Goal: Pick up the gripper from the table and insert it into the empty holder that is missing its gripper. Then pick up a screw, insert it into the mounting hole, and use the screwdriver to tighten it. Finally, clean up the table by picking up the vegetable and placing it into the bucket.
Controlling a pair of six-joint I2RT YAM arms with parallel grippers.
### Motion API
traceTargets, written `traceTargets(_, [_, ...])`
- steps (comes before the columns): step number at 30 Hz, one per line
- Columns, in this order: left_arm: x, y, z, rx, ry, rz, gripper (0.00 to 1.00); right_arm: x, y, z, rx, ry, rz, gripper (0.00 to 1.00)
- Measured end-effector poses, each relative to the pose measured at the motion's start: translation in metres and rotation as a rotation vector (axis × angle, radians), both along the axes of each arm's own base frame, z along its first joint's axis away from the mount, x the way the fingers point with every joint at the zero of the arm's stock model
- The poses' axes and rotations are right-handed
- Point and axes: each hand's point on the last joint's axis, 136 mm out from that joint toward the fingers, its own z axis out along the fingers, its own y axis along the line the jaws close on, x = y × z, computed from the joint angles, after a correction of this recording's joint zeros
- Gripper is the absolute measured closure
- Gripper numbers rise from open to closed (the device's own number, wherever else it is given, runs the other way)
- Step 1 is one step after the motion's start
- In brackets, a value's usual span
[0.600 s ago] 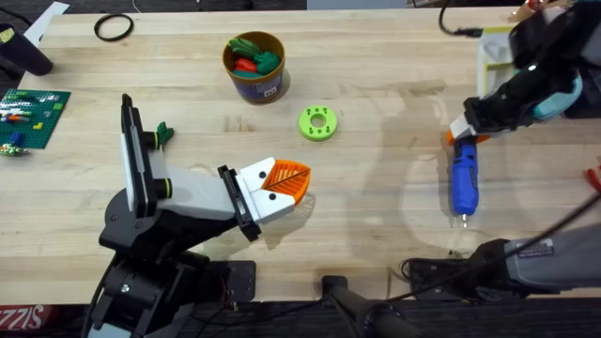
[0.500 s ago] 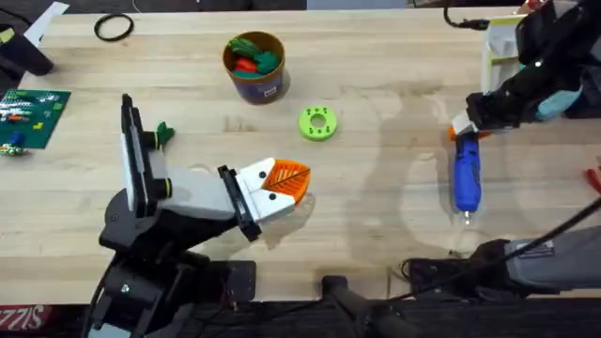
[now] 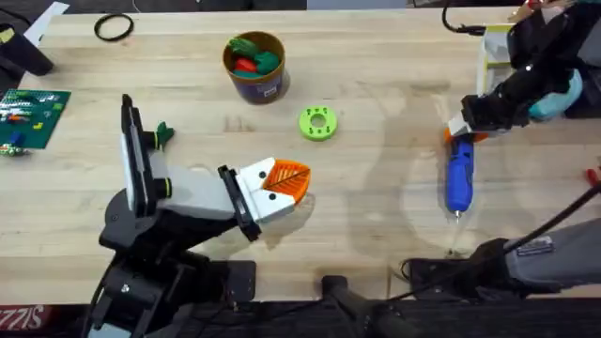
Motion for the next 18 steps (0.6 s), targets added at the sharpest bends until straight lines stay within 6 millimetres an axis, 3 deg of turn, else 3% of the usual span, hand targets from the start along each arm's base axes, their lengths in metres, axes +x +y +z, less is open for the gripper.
traceTargets(9, [0.0,0.0,0.0,0.0,0.0,0.0,0.988,0.0015,-0.0002,0.0,-0.001,-0.006,0.008,0.944])
traceTargets(10, [0.0,0.0,0.0,0.0,0.0,0.0,0.988,0.0032,-0.0004,0.0,-0.002,-0.013,0.014,0.855])
traceTargets(15, [0.0,0.0,-0.0001,0.0,0.001,0.0,0.988,0.0091,-0.0014,0.0003,-0.006,-0.038,0.041,0.118])
traceTargets(16, [0.0,0.0,-0.0001,0.0,0.001,0.0,0.988,0.0089,-0.0014,0.0002,-0.007,-0.037,0.047,0.033])
traceTargets(18, [0.0,0.0,-0.0001,0.0,0.0,0.0,0.988,0.0086,-0.0013,0.0002,-0.006,-0.036,0.048,0.008])
